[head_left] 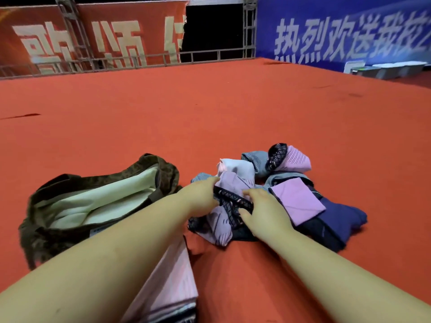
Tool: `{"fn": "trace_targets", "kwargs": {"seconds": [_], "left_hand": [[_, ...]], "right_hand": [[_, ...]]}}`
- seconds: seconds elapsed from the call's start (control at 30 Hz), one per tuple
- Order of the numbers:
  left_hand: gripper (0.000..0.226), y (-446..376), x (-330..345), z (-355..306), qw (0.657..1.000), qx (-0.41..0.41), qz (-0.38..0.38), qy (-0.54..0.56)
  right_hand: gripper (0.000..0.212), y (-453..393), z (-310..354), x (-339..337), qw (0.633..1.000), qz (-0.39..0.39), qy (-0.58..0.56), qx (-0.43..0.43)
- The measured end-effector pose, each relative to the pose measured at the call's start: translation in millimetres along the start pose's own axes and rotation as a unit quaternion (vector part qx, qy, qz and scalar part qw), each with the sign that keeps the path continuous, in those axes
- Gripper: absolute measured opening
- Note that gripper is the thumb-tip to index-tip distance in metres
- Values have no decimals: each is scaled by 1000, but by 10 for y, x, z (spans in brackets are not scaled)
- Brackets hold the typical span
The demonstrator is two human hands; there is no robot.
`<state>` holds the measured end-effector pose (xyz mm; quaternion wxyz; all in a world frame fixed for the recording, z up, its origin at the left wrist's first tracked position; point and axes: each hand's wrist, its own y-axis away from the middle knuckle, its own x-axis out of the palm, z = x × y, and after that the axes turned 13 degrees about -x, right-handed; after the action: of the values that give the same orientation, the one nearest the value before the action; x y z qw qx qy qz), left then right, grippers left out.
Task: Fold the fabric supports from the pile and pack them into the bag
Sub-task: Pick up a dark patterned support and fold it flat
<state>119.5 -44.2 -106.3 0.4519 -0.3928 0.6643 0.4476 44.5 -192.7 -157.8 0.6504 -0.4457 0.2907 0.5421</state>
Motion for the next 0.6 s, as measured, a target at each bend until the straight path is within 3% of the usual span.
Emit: {"fn": "trace_targets", "kwargs": {"seconds": [0.13,0.23,0.33,0.4,0.5,0.6], "left_hand": [[61,-245,49,-6,1000,-3,0,3],[41,-327,73,-26,999,-1,-43,25],[24,-280,44,-86,996,3,-57,74],[16,-158,-12,-131,984,-2,-43,171],[24,174,-132,-215,932,-20,4,361],[24,638,-207,-302,845,-29,71,530]], "right_hand": [[48,-170,-78,115,998,-15,59,-9],[35,-254,-111,151,996,-34,73,-32],[23,-267,-69,57,996,-82,-24,-11],[19,-205,2,-99,990,-101,-102,14],[15,-1,115,-381,971,-135,-195,4],[19,302,255,-654,950,-155,-269,-12]]}}
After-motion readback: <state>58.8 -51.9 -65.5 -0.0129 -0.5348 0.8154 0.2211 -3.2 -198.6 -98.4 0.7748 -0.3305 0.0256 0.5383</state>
